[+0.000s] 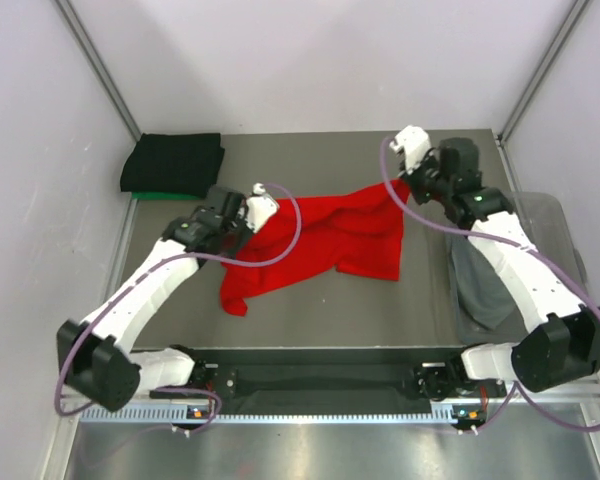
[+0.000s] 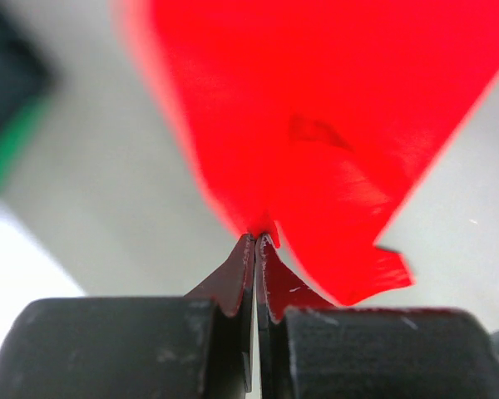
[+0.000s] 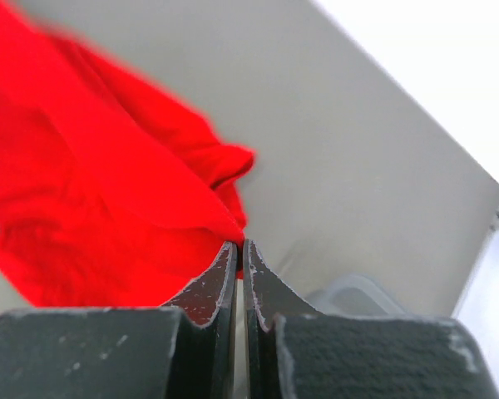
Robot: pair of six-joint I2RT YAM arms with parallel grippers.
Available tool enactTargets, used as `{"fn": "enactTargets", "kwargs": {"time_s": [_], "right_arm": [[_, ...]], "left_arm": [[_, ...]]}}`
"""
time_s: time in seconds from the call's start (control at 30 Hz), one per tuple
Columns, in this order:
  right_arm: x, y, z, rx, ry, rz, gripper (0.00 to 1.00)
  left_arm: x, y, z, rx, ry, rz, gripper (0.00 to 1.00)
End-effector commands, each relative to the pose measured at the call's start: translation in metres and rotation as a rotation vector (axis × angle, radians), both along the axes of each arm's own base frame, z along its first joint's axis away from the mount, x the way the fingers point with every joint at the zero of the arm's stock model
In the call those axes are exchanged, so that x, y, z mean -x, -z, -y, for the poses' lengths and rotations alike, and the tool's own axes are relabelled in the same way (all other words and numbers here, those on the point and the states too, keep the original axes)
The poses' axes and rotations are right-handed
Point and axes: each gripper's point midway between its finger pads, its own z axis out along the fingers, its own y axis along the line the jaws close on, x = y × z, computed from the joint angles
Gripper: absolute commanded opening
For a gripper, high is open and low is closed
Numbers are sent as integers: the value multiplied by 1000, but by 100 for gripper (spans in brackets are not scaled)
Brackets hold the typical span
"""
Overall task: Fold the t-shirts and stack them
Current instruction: Flatten the tshirt out
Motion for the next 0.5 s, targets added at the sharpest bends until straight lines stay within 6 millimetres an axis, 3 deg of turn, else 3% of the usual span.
{"fn": "enactTargets", "kwargs": {"time_s": [0.0, 0.07, 0.13, 0.17, 0.23, 0.27, 0.47], "right_arm": [[-4, -85, 9, -204, 67, 149, 0], [-3, -101, 14, -214, 77, 184, 0], [-1, -127, 23, -226, 93, 243, 0], [2, -142, 27, -226, 93, 278, 0], [5, -157, 29, -223, 88, 308, 0], [9, -159, 28, -219, 81, 302, 0], [36, -208, 26, -248, 23, 388, 0]], "left_arm": [[-8, -59, -25, -14, -51, 155, 0], [-13, -90, -32, 0, -53, 249, 0], [-18, -112, -43, -15, -64, 324, 0], [-21, -134, -47, -13, -69, 389, 0], [-22, -156, -50, -6, -74, 443, 0], [-21, -178, -51, 11, -78, 493, 0], [-9, -243, -60, 51, -98, 656, 0]]}}
